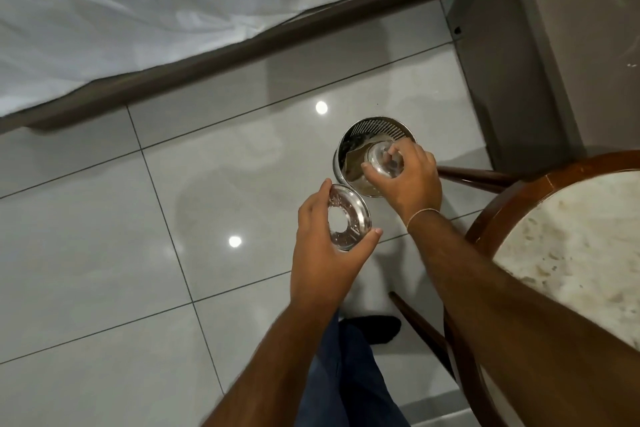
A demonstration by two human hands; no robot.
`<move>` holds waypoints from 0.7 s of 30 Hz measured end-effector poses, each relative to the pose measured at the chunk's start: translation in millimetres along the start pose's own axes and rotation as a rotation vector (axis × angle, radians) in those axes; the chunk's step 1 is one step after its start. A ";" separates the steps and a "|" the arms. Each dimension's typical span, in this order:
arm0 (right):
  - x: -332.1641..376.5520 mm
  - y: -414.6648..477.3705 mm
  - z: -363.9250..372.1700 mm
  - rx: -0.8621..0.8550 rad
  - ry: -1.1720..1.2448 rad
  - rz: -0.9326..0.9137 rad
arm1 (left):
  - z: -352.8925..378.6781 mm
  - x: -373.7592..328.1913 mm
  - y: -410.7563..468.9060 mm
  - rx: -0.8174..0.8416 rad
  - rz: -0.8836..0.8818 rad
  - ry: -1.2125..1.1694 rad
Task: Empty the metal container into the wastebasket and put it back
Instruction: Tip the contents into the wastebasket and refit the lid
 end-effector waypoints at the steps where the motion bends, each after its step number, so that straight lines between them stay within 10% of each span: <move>1: 0.6 -0.9 -0.2 -0.003 0.000 0.022 | 0.0 0.3 1.0 0.002 0.003 -0.001; 21: 10.8 -12.7 -4.5 -0.065 -0.020 -0.038 | 7.7 -4.2 54.6 -0.012 -0.076 -0.119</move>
Point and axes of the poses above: each hand's wrist, its own y-axis towards the middle knuckle, its own z-axis out of the palm, x = y × z, the point moved 2 cm from there along y, towards the middle knuckle, and after that the axes turned 12 degrees about x, right-handed, at the moved point
